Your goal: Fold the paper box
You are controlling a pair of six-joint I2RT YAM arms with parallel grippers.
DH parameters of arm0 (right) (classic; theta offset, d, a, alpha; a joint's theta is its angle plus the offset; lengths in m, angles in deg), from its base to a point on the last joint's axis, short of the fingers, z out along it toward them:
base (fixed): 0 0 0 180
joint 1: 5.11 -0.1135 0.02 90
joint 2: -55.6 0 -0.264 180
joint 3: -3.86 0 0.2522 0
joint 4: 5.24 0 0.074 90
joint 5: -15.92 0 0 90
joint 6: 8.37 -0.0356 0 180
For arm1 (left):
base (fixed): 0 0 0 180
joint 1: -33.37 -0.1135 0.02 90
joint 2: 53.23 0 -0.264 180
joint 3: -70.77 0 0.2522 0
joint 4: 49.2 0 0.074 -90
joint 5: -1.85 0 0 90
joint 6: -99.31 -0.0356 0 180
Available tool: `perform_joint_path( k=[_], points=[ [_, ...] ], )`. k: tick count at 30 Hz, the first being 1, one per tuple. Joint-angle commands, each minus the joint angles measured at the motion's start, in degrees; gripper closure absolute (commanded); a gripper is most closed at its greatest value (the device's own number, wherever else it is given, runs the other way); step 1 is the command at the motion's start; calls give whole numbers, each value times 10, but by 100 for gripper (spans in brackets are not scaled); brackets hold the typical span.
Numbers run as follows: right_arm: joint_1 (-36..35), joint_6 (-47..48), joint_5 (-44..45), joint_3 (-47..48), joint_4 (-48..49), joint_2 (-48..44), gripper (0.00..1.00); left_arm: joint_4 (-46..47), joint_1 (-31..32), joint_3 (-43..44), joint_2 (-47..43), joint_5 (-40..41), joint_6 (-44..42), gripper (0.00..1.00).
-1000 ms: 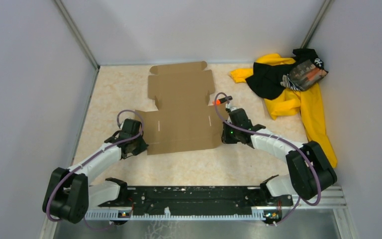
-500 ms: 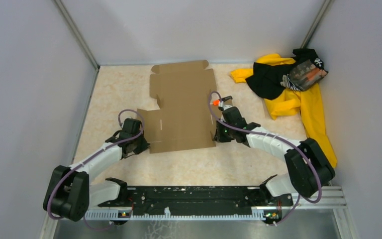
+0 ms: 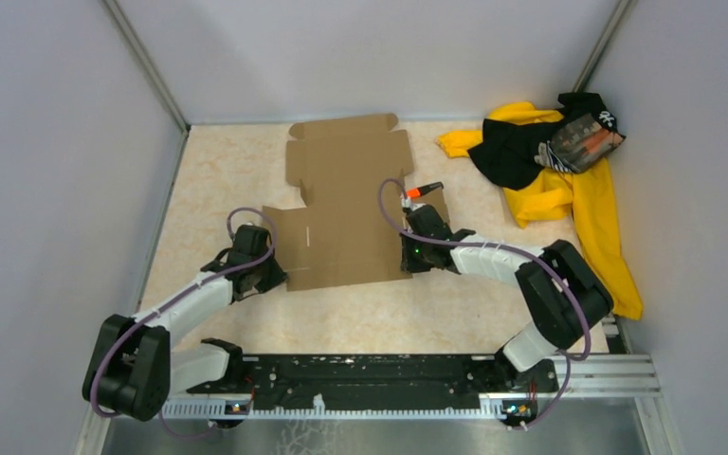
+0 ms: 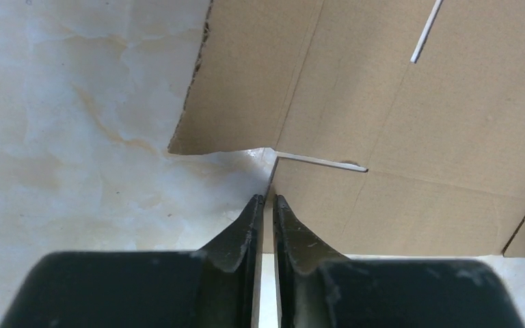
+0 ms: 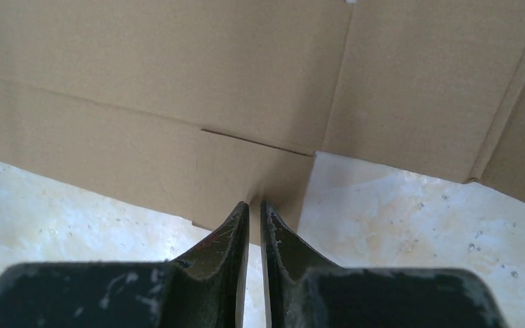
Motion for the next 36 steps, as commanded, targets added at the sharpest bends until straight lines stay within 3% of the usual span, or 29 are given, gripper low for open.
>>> perform_joint_path(
  k=[1, 9, 14, 21, 32, 36],
  points=[
    [-19, -3, 32, 29, -10, 43, 88, -41, 0, -13, -7, -23, -16, 74],
    [-22, -6, 44, 39, -15, 89, 88, -48, -1, -39, -103, -37, -10, 3],
    [-22, -3, 37, 45, -15, 102, 88, -30, -2, -69, -150, -60, -10, 1],
    [-22, 2, 37, 50, -14, 114, 88, 44, -1, -107, -142, -85, -15, 1],
    [-22, 8, 23, 59, -26, 116, 88, 33, -3, -90, -71, -14, 2, 1],
    [-22, 11, 24, 63, -30, 119, 88, 12, -4, -89, -85, 2, 17, 1]
  ],
)
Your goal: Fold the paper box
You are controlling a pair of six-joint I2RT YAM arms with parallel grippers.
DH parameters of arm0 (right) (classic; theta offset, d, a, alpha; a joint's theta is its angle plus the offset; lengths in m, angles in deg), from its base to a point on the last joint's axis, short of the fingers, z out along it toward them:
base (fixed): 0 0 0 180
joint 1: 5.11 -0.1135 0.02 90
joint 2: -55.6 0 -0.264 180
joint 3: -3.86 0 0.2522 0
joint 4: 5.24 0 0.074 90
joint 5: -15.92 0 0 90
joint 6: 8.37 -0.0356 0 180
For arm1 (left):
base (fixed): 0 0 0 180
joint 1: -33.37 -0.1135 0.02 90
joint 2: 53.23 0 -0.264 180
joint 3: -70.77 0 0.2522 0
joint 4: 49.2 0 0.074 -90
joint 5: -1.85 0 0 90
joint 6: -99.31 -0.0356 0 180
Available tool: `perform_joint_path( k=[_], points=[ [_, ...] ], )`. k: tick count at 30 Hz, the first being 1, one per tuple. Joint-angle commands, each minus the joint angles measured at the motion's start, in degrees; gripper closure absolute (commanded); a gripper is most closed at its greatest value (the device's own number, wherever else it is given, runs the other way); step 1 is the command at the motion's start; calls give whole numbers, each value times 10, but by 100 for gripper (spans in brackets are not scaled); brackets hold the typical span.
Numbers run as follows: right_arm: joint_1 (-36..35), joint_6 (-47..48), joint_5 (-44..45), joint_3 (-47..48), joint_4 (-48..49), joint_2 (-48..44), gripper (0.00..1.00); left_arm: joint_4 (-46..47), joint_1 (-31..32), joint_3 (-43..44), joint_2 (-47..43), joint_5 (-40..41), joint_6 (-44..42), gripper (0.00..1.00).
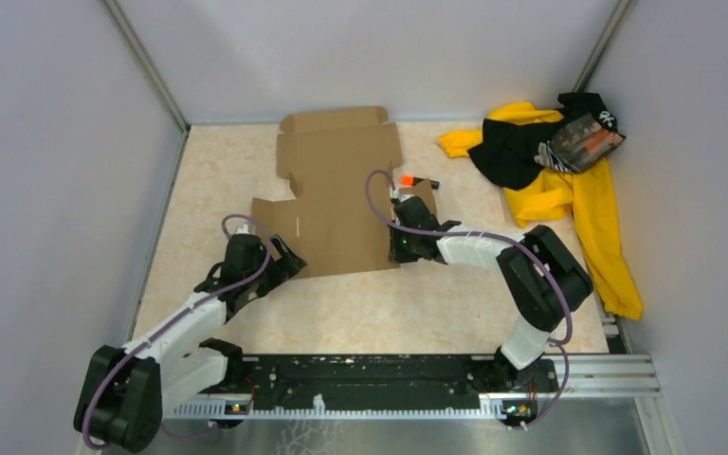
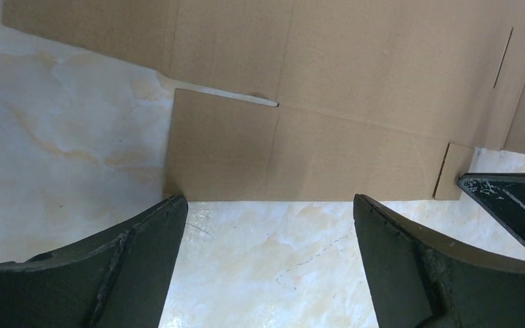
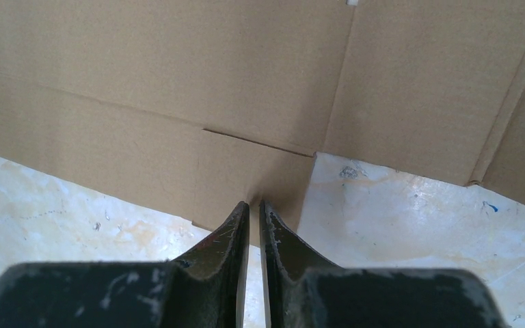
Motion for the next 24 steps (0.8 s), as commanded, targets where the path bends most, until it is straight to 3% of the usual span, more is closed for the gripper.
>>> perform_joint_path(
  k=[1, 9, 24],
  points=[
    [-8, 18, 15, -6, -62, 39, 88, -96, -4, -19, 2, 49, 15, 1],
    [-8, 20, 13, 0, -60, 47, 89, -156, -7, 6, -23, 96, 18, 1],
    [-8, 22, 1, -1, -54, 54, 89, -63, -13, -5, 61, 79, 22, 1]
  ],
)
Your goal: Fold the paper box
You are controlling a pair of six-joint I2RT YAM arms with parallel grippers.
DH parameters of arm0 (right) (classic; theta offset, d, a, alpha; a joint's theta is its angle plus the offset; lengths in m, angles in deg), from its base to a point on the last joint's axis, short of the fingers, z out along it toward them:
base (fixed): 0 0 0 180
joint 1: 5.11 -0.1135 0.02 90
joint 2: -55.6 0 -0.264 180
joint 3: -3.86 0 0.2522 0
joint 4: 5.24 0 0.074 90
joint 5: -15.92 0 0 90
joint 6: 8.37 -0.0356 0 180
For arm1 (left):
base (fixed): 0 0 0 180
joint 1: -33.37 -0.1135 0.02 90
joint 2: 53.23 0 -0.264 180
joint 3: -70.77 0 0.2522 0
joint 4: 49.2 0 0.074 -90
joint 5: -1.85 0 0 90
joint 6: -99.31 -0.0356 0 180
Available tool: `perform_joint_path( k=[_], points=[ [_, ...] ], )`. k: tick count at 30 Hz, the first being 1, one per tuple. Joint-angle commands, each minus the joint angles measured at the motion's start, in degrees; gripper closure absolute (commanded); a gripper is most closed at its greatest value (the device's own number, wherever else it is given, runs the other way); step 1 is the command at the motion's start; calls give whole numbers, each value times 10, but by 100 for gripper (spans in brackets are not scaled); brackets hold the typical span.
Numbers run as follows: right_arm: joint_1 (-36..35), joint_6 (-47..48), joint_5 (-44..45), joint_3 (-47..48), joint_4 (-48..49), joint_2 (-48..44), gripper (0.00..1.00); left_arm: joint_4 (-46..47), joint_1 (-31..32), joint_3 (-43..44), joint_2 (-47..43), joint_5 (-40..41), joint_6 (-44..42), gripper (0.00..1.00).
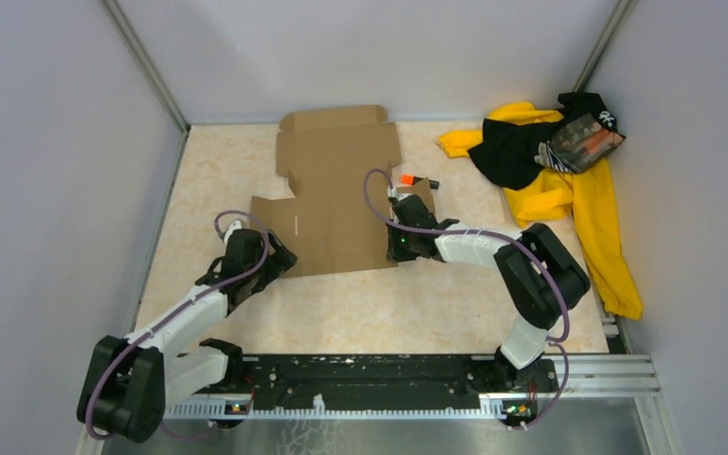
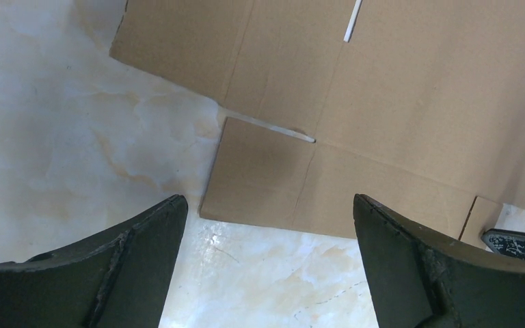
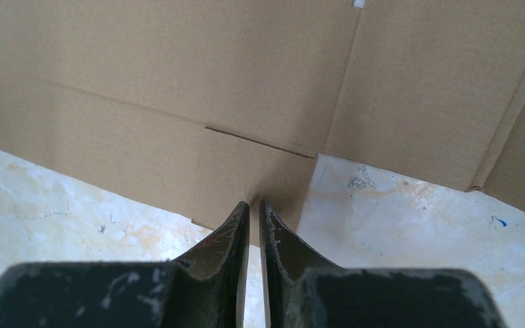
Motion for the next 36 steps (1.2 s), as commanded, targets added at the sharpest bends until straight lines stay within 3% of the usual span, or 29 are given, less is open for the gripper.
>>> perform_joint_path(
  k=[1, 10, 36],
  points=[
    [-8, 17, 9, -16, -52, 41, 89, -38, -6, -29, 38, -8, 2, 1],
    [-7, 18, 4, -19, -45, 47, 89, 2, -7, -42, 36, -44, 1, 1],
    [-8, 18, -7, -18, -35, 70, 89, 1, -18, -17, -23, -100, -23, 1]
  ],
)
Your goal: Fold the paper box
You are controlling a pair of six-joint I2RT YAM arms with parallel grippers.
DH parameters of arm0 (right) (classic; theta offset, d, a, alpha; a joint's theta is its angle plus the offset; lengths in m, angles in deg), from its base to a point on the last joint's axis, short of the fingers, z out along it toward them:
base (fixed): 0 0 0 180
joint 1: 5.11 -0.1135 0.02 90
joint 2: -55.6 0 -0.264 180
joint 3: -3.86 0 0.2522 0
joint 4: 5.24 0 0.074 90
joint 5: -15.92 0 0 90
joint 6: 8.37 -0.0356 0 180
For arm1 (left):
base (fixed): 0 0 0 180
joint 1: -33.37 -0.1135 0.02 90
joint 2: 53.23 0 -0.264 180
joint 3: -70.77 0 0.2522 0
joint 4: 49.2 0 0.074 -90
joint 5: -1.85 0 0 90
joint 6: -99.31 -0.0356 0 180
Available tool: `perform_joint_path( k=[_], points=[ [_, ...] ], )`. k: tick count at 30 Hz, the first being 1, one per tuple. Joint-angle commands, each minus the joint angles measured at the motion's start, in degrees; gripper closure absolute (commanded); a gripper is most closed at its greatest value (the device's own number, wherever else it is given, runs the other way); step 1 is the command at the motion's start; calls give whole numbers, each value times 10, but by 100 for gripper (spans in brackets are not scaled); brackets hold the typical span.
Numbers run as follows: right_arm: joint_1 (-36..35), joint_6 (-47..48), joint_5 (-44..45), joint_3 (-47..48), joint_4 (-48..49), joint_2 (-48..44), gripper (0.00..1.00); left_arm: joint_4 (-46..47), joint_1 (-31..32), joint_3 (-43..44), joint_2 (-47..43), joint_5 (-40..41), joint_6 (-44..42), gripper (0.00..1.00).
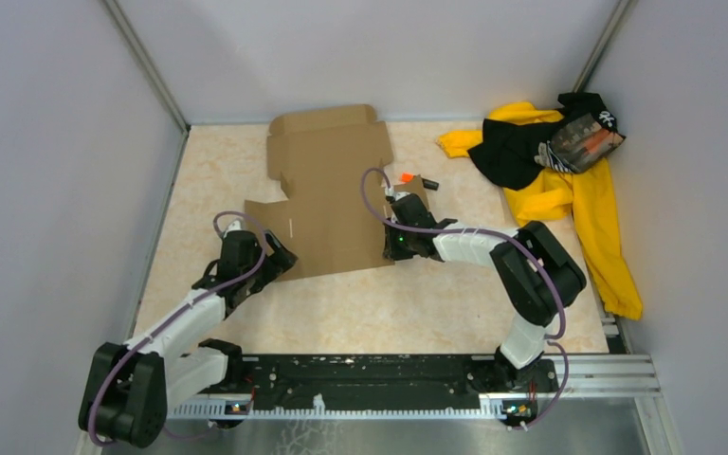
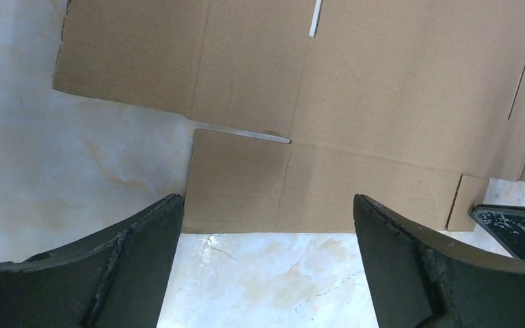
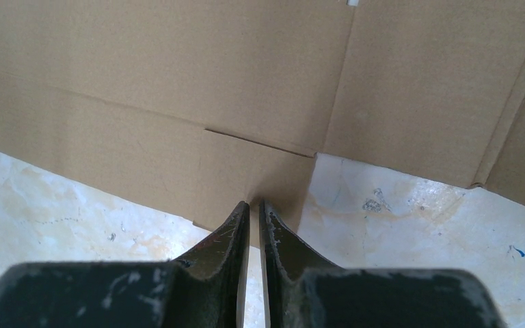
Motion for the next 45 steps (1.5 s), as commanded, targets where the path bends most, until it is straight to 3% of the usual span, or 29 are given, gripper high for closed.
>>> perform_joint_path(
  k=[1, 16, 45],
  points=[
    [-8, 11, 9, -23, -61, 56, 89, -27, -1, -2, -10, -54, 1, 1],
    [-8, 10, 8, -24, -59, 62, 89, -11, -11, 2, -64, -90, -3, 1],
    [-7, 12, 0, -17, -56, 79, 89, 33, -12, 32, -53, -174, 27, 1]
  ],
)
